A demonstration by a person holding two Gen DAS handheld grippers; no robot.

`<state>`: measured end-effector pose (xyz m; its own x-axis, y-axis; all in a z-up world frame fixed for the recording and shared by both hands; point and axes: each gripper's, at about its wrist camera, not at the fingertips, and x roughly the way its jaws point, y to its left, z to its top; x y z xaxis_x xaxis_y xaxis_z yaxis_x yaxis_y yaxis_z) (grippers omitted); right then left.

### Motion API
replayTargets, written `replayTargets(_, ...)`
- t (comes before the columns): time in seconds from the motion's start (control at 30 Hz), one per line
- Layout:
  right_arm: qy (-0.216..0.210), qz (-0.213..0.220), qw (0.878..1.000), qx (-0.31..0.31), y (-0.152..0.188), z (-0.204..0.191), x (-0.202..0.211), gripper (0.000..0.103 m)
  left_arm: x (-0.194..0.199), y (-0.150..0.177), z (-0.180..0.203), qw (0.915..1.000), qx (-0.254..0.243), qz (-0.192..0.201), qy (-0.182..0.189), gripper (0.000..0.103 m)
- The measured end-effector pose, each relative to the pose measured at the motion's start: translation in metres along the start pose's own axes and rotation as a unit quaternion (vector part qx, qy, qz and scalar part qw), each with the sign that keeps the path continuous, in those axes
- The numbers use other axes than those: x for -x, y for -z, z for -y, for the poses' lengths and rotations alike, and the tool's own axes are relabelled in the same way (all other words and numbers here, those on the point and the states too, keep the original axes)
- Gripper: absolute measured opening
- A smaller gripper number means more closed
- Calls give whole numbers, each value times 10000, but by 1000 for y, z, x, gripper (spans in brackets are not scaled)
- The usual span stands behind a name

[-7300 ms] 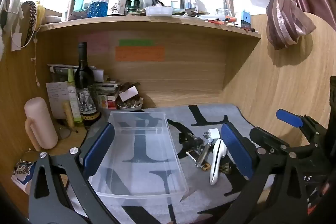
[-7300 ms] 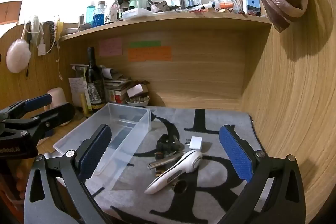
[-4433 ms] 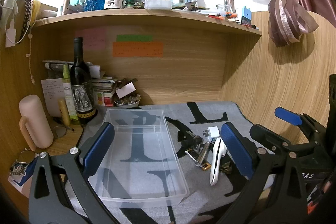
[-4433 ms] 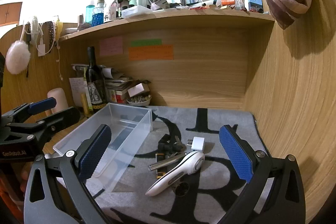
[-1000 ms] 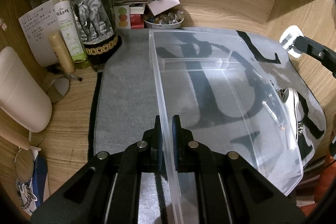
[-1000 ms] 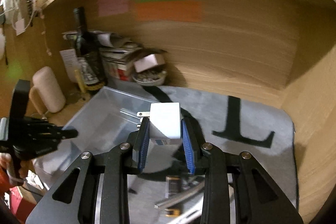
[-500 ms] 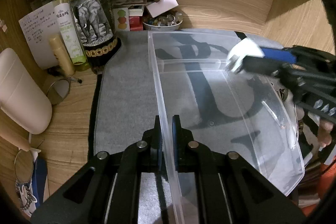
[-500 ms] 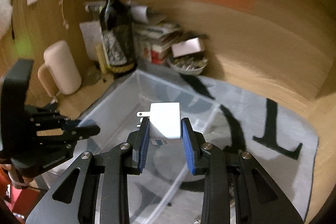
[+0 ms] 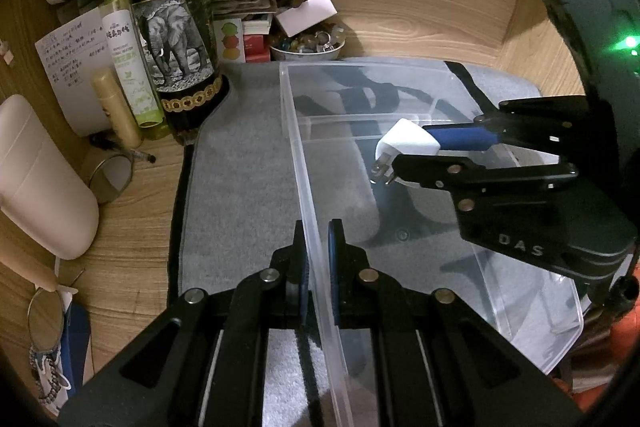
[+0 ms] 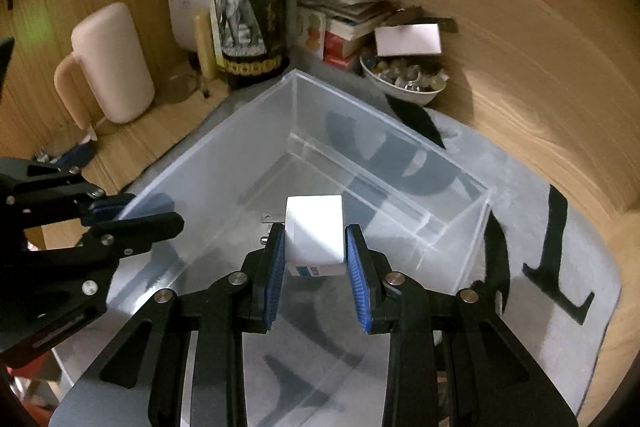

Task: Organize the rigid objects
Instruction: 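Carry the white charger into the box with the right tool and release, then grasp the white handheld device with the right tool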

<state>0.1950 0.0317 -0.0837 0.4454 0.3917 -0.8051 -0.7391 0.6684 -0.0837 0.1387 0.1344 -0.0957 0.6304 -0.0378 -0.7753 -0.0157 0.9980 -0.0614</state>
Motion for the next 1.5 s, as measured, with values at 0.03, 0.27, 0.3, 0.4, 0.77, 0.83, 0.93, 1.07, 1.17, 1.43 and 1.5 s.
replayTargets(0.03, 5, -20, 10000, 4, 0, 0, -1, 27, 0, 0, 0, 10000, -4, -1, 1, 8)
replayTargets(0.27, 236, 146, 9996, 56, -3, 0, 7, 37, -1, 0, 1, 10000, -10, 2, 5, 8)
replayTargets(0.3, 270, 208, 9994, 64, -3, 1, 10, 43, -1, 0, 1, 10000, -11, 4, 1, 8)
replayTargets(0.4, 334, 396, 9986, 41, -3, 3, 21, 49, -1, -1, 1, 10000, -7, 2, 0, 8)
replayTargets(0.77, 762, 1043, 9913, -244, 14, 25, 74, 66, -1, -1, 0, 10000, -11, 2, 4, 8)
replayTargets(0.83, 882, 1139, 9888, -396, 22, 35, 85, 67, -1, -1, 0, 10000, -12, 2, 2, 8)
replayTargets(0.93, 1070, 1221, 9843, -696, 35, 54, 98, 71, -2, -1, 0, 10000, -18, 4, 0, 8)
replayTargets(1.07, 1337, 1173, 9788, -1016, 54, 77, 111, 72, -2, -1, 0, 10000, -19, 0, 1, 8)
replayTargets(1.17, 1490, 1053, 9748, -1283, 71, 92, 114, 72, -2, -1, 0, 10000, -23, 1, 0, 8)
replayTargets(1.43, 1616, 489, 9704, -1724, 116, 110, 97, 72, -2, 0, 0, 10000, -25, -4, -2, 8)
replayTargets(1.5, 1585, 323, 9700, -1815, 126, 112, 88, 72, -2, 1, -1, 10000, -33, -13, -19, 8)
